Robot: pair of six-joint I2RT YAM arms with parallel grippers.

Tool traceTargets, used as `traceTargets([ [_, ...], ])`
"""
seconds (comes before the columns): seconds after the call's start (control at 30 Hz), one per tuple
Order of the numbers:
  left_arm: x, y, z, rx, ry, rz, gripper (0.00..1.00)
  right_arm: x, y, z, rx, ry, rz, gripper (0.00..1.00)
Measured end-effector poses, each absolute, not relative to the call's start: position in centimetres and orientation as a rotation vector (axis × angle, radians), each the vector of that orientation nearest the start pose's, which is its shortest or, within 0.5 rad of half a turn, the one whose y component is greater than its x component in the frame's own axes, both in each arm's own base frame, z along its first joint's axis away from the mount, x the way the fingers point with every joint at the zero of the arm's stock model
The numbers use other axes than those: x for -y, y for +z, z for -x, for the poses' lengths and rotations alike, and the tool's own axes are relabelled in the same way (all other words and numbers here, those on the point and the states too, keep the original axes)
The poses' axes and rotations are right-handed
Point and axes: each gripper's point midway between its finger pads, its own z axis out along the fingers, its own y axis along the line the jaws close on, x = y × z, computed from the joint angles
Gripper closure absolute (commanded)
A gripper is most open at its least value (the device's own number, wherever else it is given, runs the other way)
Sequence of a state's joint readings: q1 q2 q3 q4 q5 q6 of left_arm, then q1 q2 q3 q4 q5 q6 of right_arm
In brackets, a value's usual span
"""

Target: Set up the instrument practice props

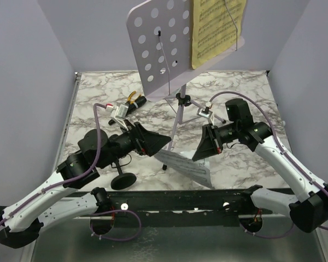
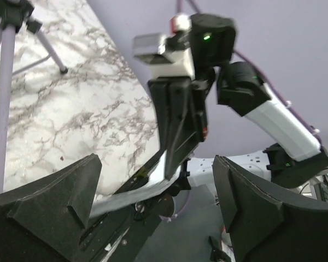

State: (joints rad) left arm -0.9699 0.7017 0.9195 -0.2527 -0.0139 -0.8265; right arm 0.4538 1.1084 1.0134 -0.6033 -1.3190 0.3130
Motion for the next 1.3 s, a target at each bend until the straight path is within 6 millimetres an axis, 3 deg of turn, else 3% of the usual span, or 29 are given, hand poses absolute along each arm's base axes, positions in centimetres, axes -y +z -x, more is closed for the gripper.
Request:
traceTargets([
  [0.07,25.3,37.5,-13.8,-1.753,-1.345,-0.149,0.10,-25.0,28.3,-10.6,-2.074,1.904,0.935,1.00],
  [0.17,25.6,38.5,-12.9,-1.743,-1.372,-0.225,0.11,-25.4,27.9,-10.1,-2.086,1.923,0.969,1.00],
  [0.27,27.3,36.9,-12.5,-1.810,-1.382,-0.308,0.15,-25.9,27.6,-9.6,-2.092,1.938,1.004,1.00],
  [0.37,29.3,34.0,-12.1,-1.929,-1.389,-0.411,0.22,-26.1,27.5,-9.1,-2.096,1.951,1.032,1.00],
  [0.47,31.1,30.4,-11.3,-2.065,-1.402,-0.525,0.34,-26.2,27.5,-8.8,-2.093,1.955,1.044,1.00],
  [0.53,31.5,29.2,-10.5,-2.116,-1.423,-0.579,0.41,-26.3,27.5,-8.7,-2.092,1.957,1.050,1.00],
  [0.77,31.6,28.6,-8.4,-2.141,-1.516,-0.701,0.67,-26.5,27.4,-8.3,-2.077,1.962,1.082,1.00],
  [0.97,32.1,27.8,-7.6,-2.180,-1.560,-0.761,1.00,-26.6,27.3,-8.2,-2.077,1.964,1.093,0.98],
  [1.0,32.2,27.7,-7.5,-2.182,-1.565,-0.771,1.00,-26.7,27.3,-8.3,-2.077,1.961,1.094,0.95],
  [1.17,31.8,28.1,-7.4,-2.147,-1.555,-0.797,1.00,-27.0,26.6,-9.2,-2.103,1.868,1.060,0.58],
  [1.23,31.4,28.7,-7.4,-2.117,-1.540,-0.796,1.00,-27.1,26.4,-9.8,-2.116,1.804,1.028,0.34],
  [1.3,30.9,29.8,-7.6,-2.072,-1.520,-0.782,1.00,-27.1,26.4,-10.9,-2.117,1.700,0.978,0.19],
])
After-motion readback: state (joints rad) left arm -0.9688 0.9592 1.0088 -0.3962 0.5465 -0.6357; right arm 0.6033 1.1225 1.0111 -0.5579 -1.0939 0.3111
